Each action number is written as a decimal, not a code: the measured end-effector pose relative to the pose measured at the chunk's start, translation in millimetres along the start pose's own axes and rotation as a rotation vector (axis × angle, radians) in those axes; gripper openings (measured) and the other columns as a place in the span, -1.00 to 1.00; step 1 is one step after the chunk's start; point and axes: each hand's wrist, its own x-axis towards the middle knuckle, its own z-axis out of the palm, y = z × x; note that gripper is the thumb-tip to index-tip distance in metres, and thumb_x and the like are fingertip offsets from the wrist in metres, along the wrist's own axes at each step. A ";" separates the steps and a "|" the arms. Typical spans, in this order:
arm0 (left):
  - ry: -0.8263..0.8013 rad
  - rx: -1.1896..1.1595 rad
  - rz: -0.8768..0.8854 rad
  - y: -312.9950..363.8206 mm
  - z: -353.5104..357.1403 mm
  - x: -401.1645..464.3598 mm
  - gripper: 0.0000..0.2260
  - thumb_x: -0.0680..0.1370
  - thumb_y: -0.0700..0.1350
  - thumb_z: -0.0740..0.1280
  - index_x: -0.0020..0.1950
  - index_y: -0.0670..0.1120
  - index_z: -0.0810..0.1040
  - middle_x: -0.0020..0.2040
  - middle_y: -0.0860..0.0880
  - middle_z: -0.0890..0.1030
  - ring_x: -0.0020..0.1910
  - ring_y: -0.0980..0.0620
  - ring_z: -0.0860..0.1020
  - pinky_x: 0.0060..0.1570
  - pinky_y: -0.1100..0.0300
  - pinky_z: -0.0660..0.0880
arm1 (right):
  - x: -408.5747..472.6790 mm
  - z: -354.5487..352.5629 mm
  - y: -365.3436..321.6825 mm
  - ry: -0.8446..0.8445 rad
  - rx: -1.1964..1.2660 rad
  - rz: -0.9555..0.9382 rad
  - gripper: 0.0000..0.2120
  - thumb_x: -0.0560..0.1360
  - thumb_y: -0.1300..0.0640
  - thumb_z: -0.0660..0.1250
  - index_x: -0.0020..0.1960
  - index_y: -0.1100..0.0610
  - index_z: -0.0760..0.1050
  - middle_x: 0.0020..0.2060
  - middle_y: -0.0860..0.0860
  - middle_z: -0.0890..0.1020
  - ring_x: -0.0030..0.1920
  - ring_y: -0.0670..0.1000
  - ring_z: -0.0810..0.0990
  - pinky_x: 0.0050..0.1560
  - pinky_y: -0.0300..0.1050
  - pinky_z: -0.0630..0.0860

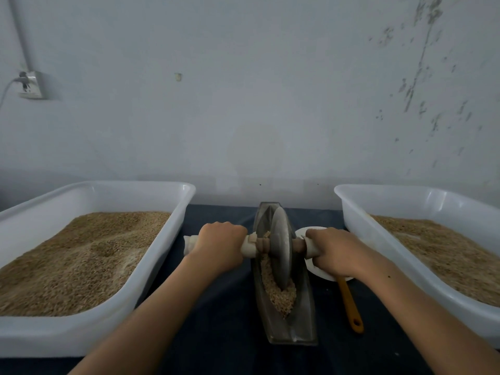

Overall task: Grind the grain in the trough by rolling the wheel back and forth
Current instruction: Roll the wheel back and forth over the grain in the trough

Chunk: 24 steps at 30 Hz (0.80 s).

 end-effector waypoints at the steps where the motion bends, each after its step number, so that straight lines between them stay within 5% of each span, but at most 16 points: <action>1: 0.031 0.004 -0.010 1.2 1.5 0.3 -0.86 0.53 -0.05 0.29 0.07 -0.01 0.45 -0.02 0.01 0.58 -0.04 -0.01 0.55 -0.14 0.16 0.34 | 0.3 2.3 0.4 0.038 -0.015 -0.011 -0.84 0.51 0.20 0.26 0.02 -0.01 0.37 -0.06 -0.06 0.54 -0.06 -0.05 0.47 -0.04 -0.17 0.33; 8: 0.149 -0.027 -0.026 2.3 12.1 1.8 -0.84 0.57 -0.01 0.26 0.08 -0.02 0.37 0.01 0.01 0.58 -0.03 0.01 0.56 -0.11 0.16 0.38 | 6.7 17.0 1.1 0.240 -0.144 -0.056 -0.76 0.54 0.15 0.25 0.17 0.01 0.32 0.10 -0.06 0.51 0.12 0.01 0.46 0.13 -0.07 0.30; 21: -0.125 -0.067 0.023 -4.4 -0.8 -0.8 -0.79 0.48 -0.03 0.36 0.09 -0.01 0.50 -0.02 0.01 0.59 -0.06 0.04 0.55 -0.09 0.17 0.43 | 0.1 -5.9 -5.0 -0.020 -0.026 -0.040 -0.83 0.46 0.20 0.28 -0.05 -0.05 0.38 -0.22 -0.11 0.48 -0.18 -0.09 0.45 -0.20 -0.21 0.31; 24: -0.104 -0.067 -0.003 -3.5 1.8 2.1 -0.79 0.49 -0.03 0.36 0.09 -0.01 0.49 -0.02 0.01 0.58 -0.05 0.03 0.55 -0.11 0.17 0.39 | 0.0 -2.0 -4.6 0.027 -0.048 -0.048 -0.82 0.50 0.22 0.24 -0.02 -0.04 0.34 -0.12 -0.08 0.50 -0.08 -0.04 0.48 -0.06 -0.16 0.34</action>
